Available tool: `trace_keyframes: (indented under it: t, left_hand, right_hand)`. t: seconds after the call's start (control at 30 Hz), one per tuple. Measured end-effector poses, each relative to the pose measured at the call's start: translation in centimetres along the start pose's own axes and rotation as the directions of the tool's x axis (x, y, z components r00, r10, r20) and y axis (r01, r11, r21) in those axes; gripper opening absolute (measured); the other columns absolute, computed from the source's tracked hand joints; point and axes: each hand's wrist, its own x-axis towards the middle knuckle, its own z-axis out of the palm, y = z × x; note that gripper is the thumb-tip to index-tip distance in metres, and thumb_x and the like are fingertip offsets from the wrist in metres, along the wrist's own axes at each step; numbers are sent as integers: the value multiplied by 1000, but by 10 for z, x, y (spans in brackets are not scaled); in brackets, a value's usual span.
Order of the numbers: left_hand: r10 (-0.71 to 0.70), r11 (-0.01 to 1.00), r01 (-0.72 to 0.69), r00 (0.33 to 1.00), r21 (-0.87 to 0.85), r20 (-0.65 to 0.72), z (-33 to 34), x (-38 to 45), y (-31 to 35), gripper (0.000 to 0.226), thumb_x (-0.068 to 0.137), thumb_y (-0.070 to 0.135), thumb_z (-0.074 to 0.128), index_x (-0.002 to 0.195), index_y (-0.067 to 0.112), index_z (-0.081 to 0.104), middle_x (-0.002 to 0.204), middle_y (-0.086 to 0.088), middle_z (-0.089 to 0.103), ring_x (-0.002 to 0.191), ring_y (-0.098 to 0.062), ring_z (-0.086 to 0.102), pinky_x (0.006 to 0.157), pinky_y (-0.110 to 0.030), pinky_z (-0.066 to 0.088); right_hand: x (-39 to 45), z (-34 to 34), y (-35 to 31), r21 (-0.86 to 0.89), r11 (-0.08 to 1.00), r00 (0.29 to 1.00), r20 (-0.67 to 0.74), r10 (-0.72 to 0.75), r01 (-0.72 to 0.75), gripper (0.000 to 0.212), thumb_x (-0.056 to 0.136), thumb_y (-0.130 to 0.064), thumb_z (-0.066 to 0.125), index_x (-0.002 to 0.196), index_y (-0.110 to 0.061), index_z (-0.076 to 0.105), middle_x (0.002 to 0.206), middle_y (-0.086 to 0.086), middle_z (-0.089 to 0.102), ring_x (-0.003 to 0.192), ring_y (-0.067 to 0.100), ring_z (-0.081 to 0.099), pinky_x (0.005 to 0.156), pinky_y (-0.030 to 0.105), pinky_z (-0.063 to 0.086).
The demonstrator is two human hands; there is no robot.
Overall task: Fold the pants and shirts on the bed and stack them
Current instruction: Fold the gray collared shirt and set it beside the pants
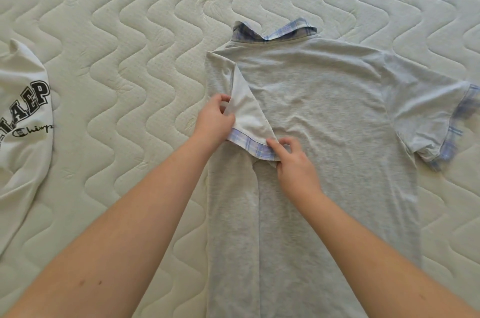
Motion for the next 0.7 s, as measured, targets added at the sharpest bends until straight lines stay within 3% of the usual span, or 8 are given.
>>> trace_keyframes:
  t: [0.07,0.17,0.23,0.33,0.43,0.5,0.6,0.7]
  left_hand:
    - [5,990,-10,999,141,36,2,1,-3,41,86,18,59,126,27,54,90,12,58,79,-11,59,67,-29,50]
    - [-2,989,9,999,147,-46,4,12,4,25,87,38,59,110,25,57,88,14,59,86,-14,61,66,-28,44]
    - [53,987,-35,992,155,-119,3,26,14,26,89,40,61,108,22,57,85,12,59,87,-16,61,68,-29,43]
    - [119,976,-90,983,199,-141,0,50,31,39,89,36,67,122,18,54,104,-1,66,98,-21,61,81,-32,47]
    - [124,976,-102,987,193,-104,-1,71,45,46,90,28,68,131,18,50,118,-2,61,106,-20,57,89,-30,44]
    - [158,970,-136,983,202,-96,-3,81,51,45,93,22,61,135,18,48,112,0,60,100,-16,57,90,-29,45]
    - [203,959,-165,967,231,-154,-13,94,52,35,97,16,47,131,18,54,116,-3,60,106,-21,58,93,-35,46]
    - [249,873,-153,956,464,-153,-29,111,46,28,98,21,51,124,20,60,131,-10,48,122,-27,47,104,-41,39]
  right_hand:
    - [0,1,1,-24,1000,999,32,7,-6,63,91,-1,49,147,-29,42,146,2,34,103,24,56,79,35,48]
    - [2,1,1,-29,1000,1000,31,1,0,61,91,-3,49,146,-29,43,146,3,36,108,24,54,87,37,46]
    - [3,0,2,-13,1000,1000,10,-10,10,59,90,-3,49,144,-28,46,145,4,39,116,24,50,95,39,44]
    - [3,0,2,15,999,999,18,-38,38,58,90,-2,49,142,-28,49,146,3,39,123,22,46,96,37,45]
    - [1,2,2,153,988,996,82,-25,12,53,93,-10,51,143,-25,48,150,-2,34,133,17,36,106,30,39]
    - [1,2,2,306,950,992,123,30,-67,50,95,-19,54,144,-23,47,150,-7,33,136,12,33,110,27,34]
    - [2,1,2,468,869,987,110,121,-159,45,96,-30,56,140,-23,50,139,-13,41,128,3,41,104,17,35]
    - [9,0,3,537,811,970,69,233,-233,49,94,-32,60,140,-25,46,123,-11,52,110,5,54,92,22,44]
